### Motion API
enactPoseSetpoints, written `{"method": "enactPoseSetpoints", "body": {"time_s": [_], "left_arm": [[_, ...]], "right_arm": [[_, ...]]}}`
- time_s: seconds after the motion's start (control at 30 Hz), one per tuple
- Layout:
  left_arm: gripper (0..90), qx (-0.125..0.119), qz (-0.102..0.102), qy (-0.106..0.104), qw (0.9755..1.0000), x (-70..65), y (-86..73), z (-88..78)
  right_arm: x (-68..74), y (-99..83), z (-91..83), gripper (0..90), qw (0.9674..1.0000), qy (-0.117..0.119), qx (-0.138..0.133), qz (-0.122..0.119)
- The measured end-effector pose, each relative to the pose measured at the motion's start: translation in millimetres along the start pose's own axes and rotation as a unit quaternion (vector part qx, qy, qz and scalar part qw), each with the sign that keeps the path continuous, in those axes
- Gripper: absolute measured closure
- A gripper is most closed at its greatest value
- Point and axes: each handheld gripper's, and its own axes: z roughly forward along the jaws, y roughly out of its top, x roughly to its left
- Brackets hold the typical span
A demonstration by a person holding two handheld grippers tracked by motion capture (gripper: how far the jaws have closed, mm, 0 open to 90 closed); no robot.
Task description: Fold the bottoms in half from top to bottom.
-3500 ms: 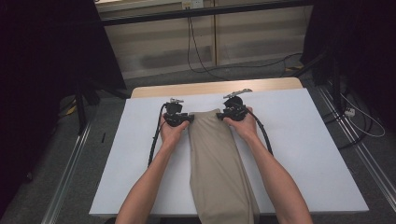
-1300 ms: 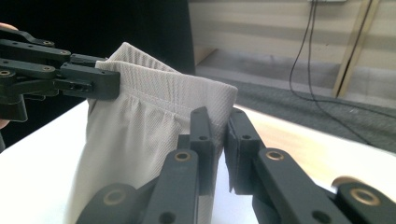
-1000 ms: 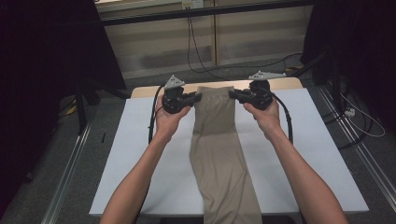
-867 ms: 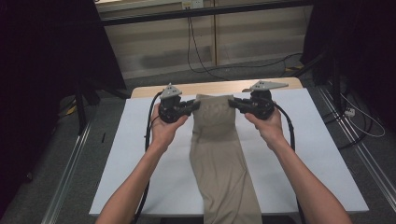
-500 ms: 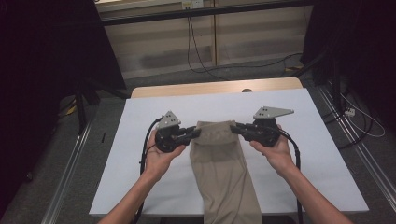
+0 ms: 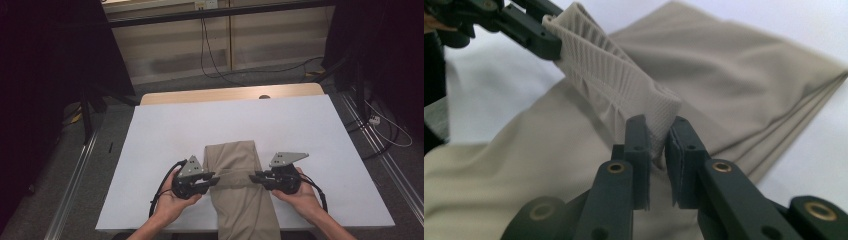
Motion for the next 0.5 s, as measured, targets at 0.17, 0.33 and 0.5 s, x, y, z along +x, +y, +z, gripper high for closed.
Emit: {"method": "enactPoseSetpoints", "body": {"time_s": [0.17,0.33,0.5], "left_arm": [[76.5,0.016,0.003,-0.008,0.9998,-14.1,-6.9,1.5],[69.8,0.016,0.012,-0.020,0.9996,-30.8,-16.5,-3.1],[60.4,0.024,0.011,-0.022,0.9994,-32.6,-16.5,-3.0]], "right_arm": [[9.4,-14.3,-1.9,80.8,0.9997,-0.003,0.022,-0.005],[16.1,-25.1,-9.3,78.9,0.9990,-0.002,0.041,-0.014],[23.6,-29.2,-7.8,67.0,0.9987,-0.019,0.046,-0.003]]}}
